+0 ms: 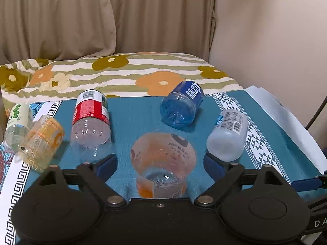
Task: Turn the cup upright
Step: 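Rotate the bottle upright with the left gripper and set it down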
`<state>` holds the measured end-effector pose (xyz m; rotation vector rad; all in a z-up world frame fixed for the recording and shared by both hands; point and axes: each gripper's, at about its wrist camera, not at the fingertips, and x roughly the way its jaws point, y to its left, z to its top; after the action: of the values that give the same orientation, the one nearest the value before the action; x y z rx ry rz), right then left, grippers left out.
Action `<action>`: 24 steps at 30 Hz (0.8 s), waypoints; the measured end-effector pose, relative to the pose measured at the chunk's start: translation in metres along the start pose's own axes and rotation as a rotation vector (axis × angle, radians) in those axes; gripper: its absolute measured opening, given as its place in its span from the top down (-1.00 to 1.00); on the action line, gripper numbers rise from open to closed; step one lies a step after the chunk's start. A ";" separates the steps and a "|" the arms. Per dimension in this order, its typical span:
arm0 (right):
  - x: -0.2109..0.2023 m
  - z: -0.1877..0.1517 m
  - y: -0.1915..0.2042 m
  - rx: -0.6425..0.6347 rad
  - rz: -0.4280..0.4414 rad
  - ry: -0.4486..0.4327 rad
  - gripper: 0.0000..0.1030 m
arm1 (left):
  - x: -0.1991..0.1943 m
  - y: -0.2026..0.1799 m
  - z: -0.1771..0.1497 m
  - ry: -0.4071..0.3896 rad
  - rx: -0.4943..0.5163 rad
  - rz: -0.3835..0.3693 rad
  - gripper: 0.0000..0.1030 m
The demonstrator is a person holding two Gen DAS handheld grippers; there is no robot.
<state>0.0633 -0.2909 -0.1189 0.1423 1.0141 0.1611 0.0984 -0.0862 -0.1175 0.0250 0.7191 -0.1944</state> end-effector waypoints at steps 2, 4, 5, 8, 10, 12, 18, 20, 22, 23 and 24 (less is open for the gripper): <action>-0.001 0.000 0.000 0.003 -0.002 -0.003 -0.96 | 0.000 -0.002 0.000 0.010 0.009 0.006 -0.85; -0.002 -0.002 0.000 0.008 -0.004 -0.004 -0.96 | 0.000 -0.002 0.001 0.017 0.012 0.009 -0.85; -0.003 -0.002 0.000 0.010 -0.006 -0.005 -0.96 | -0.001 -0.002 0.001 0.018 0.012 0.007 -0.85; -0.007 -0.003 -0.001 0.016 -0.011 -0.010 -0.96 | -0.006 -0.003 0.003 0.023 0.008 0.006 -0.85; -0.013 -0.002 0.000 0.020 -0.012 -0.020 -0.96 | -0.012 -0.002 0.005 0.031 -0.005 0.007 -0.85; -0.019 0.000 0.001 0.023 -0.015 -0.030 -0.96 | -0.021 -0.002 0.007 0.044 -0.029 0.005 -0.85; -0.049 0.011 0.013 0.007 -0.059 -0.077 -0.96 | -0.069 -0.002 0.017 0.033 -0.064 0.026 -0.85; -0.063 0.016 0.021 -0.003 -0.080 -0.099 -0.96 | -0.087 0.001 0.022 0.024 -0.071 0.035 -0.86; -0.076 0.019 0.028 -0.018 -0.097 -0.120 -0.96 | -0.104 0.006 0.028 0.019 -0.073 0.042 -0.87; -0.082 0.020 0.032 -0.026 -0.108 -0.130 -0.98 | -0.111 0.009 0.031 0.019 -0.072 0.047 -0.87; -0.088 0.021 0.036 -0.036 -0.118 -0.140 -1.00 | -0.118 0.013 0.034 0.021 -0.069 0.054 -0.87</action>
<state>0.0329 -0.2744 -0.0284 0.0596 0.8768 0.0608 0.0361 -0.0571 -0.0152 -0.0191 0.7449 -0.1176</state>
